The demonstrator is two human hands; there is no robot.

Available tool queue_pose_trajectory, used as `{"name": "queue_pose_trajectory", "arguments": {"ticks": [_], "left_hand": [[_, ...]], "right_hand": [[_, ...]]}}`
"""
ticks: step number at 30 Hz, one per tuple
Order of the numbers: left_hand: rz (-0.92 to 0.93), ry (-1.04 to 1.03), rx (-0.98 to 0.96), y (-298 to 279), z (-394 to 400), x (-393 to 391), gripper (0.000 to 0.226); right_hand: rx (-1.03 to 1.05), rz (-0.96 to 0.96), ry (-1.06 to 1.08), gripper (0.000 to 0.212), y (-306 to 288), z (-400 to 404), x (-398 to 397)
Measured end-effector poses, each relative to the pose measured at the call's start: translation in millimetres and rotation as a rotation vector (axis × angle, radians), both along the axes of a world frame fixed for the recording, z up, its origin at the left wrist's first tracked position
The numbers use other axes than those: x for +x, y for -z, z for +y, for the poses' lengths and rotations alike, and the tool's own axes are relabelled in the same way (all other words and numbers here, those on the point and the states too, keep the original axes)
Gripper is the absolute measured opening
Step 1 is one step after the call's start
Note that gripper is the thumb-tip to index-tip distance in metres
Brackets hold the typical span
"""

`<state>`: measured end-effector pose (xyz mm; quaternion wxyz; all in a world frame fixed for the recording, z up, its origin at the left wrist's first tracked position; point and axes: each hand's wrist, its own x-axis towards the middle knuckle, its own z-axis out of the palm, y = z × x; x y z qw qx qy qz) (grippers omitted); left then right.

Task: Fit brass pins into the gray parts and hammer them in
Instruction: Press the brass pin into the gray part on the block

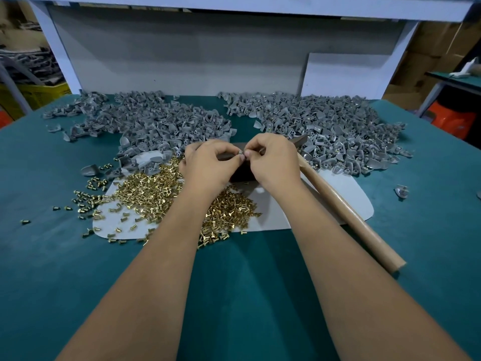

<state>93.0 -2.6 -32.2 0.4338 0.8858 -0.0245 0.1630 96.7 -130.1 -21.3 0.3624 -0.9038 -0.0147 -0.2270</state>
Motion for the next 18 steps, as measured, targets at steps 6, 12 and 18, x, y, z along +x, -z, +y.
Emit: {"name": "queue_pose_trajectory", "arguments": {"ticks": [6,12,18], "left_hand": [[0.002,0.004,0.003,-0.9,-0.8,-1.1,0.023],[-0.011,0.016,0.004,-0.3,1.0,-0.2,0.023],[-0.021,0.025,0.01,1.6,2.7,0.9,0.015]], "right_hand": [[0.005,0.079,0.025,0.02,-5.6,0.3,2.9],[0.021,0.095,0.029,0.022,-7.1,0.3,3.0],[0.107,0.108,-0.08,0.01,-7.8,-7.5,-5.4]]}}
